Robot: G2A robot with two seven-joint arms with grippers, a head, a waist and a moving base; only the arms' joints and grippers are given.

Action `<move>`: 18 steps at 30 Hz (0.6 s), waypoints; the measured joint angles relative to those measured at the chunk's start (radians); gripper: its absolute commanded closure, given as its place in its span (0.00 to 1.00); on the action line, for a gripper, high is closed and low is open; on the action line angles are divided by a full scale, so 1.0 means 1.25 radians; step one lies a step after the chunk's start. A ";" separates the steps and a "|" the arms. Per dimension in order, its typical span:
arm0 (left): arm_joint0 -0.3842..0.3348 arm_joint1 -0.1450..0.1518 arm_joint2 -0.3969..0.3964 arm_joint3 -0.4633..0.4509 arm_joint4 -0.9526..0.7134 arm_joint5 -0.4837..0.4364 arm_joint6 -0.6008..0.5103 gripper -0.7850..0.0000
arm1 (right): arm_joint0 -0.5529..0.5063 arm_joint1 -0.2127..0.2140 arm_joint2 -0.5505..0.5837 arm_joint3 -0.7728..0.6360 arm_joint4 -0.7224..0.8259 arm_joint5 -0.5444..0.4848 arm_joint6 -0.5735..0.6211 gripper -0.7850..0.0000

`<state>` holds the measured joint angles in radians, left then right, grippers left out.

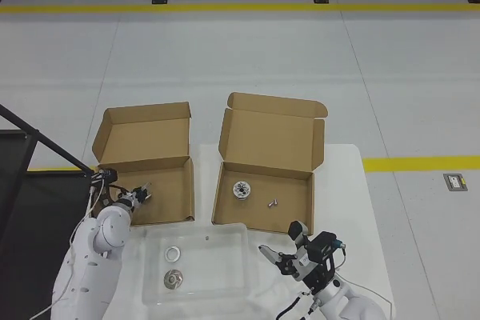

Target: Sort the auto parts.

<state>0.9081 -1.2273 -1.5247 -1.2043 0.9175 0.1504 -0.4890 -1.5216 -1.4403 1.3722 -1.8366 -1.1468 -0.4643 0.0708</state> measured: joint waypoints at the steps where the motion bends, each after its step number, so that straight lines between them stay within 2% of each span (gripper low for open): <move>1: 0.008 0.002 -0.012 -0.025 -0.017 -0.013 -0.006 0.00 | 0.000 0.000 0.000 0.000 0.000 0.000 0.000 0.00; 3: 0.033 0.007 -0.037 -0.078 -0.040 -0.038 -0.027 0.00 | 0.000 0.000 0.000 0.000 0.000 0.000 0.000 0.00; 6: 0.102 0.017 -0.082 -0.202 -0.070 -0.091 -0.073 0.00 | 0.000 0.000 0.000 0.000 0.000 0.000 0.000 0.00; 11: 0.245 0.029 -0.129 -0.419 -0.078 -0.199 -0.106 0.00 | 0.000 0.000 0.000 0.000 0.000 0.000 0.000 0.00; 13: 0.297 0.035 -0.140 -0.481 -0.056 -0.259 -0.115 0.00 | 0.000 0.000 0.000 0.000 0.000 0.000 0.000 0.00; 18: 0.382 0.048 -0.145 -0.585 0.005 -0.412 -0.165 0.00 | 0.000 0.000 0.000 0.000 0.000 0.000 0.000 0.00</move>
<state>1.3857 -1.1672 -1.7062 -1.9350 0.9242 -0.3649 -0.6947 -1.5216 -1.4403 1.3722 -1.8366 -1.1468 -0.4643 0.0708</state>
